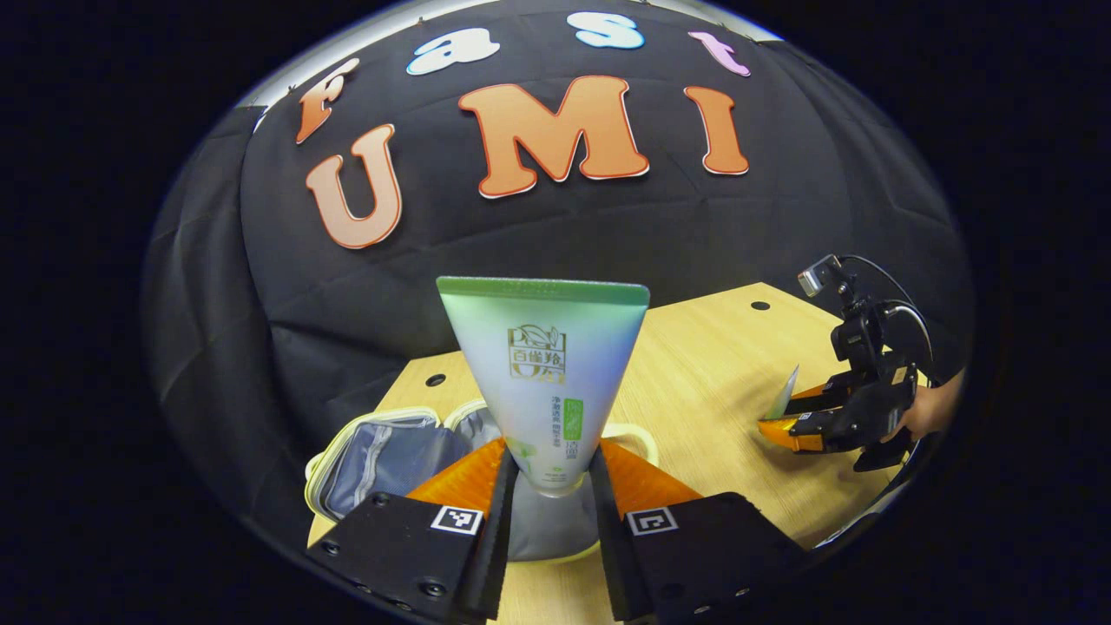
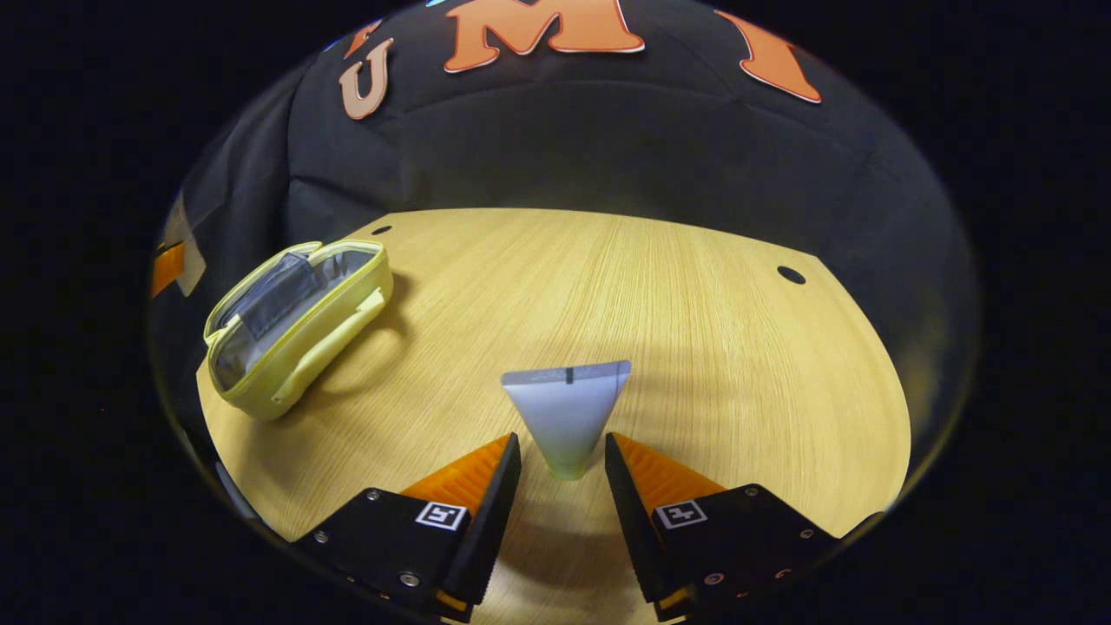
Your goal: First open the suitcase, pack the skin care products into it, and then close the suitcase.
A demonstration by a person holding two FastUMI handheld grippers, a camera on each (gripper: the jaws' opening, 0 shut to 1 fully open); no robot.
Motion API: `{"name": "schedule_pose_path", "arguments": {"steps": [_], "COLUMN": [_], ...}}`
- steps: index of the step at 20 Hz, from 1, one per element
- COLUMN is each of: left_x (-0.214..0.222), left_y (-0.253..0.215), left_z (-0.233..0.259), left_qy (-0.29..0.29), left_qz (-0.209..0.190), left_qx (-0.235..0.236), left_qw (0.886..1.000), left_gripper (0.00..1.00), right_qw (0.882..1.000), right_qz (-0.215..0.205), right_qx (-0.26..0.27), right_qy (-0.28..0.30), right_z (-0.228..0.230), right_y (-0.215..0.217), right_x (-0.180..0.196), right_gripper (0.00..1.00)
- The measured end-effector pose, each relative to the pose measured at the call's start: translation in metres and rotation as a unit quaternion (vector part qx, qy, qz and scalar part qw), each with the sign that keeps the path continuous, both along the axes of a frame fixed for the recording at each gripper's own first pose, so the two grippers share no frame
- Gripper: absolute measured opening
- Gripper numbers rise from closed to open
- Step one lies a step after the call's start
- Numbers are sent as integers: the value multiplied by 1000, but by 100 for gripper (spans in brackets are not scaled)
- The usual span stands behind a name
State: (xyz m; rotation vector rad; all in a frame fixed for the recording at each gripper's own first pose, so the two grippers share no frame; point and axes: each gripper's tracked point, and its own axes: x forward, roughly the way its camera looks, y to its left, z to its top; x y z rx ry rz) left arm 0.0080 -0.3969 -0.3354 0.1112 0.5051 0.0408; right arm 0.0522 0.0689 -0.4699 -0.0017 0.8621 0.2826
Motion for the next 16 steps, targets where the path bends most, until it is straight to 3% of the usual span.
{"name": "schedule_pose_path", "arguments": {"steps": [1,2,3,8,11,12,14,16], "left_x": [-1,-3,-2,2,9,12,18,23], "left_y": [4,7,11,29,40,44,53,64], "left_z": [-2,-3,-4,-11,-16,-16,-17,-13], "left_qy": [4,7,9,14,15,14,12,7], "left_qz": [2,2,1,-6,-9,-11,-12,-8], "left_qx": [-1,1,3,-2,-9,-11,-17,-26], "left_qw": [1000,1000,1000,1000,1000,1000,1000,1000], "left_gripper": [46,46,46,46,46,46,46,46], "right_qw": [1000,1000,1000,998,998,997,997,996], "right_qz": [-11,-21,-26,-57,-62,-63,-67,-64], "right_qx": [0,4,9,24,22,24,24,13], "right_qy": [7,10,11,-3,-22,-28,-42,-59], "right_z": [-4,-4,-4,16,41,51,69,87], "right_y": [-2,-2,-1,0,1,4,10,13], "right_x": [3,4,6,11,7,6,6,6], "right_gripper": [60,42,39,35,35,30,35,30]}}
